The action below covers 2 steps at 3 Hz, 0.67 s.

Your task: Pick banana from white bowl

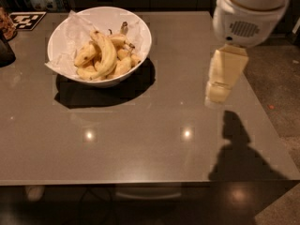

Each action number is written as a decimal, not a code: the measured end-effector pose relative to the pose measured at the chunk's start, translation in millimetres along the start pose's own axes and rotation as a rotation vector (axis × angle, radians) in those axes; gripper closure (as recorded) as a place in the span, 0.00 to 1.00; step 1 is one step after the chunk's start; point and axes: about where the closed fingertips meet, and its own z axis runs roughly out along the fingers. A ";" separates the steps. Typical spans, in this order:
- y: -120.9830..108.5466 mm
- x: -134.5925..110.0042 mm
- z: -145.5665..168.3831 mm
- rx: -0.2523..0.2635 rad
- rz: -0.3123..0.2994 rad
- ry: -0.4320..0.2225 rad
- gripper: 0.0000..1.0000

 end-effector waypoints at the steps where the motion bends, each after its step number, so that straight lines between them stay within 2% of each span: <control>1: -1.1 -7.7 -2.8 0.011 0.004 -0.006 0.00; 2: 0.7 -17.9 -4.4 0.044 0.006 -0.008 0.00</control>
Offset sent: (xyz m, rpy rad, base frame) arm 0.0003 0.0218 -0.0052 -0.0373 -0.0297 -0.0379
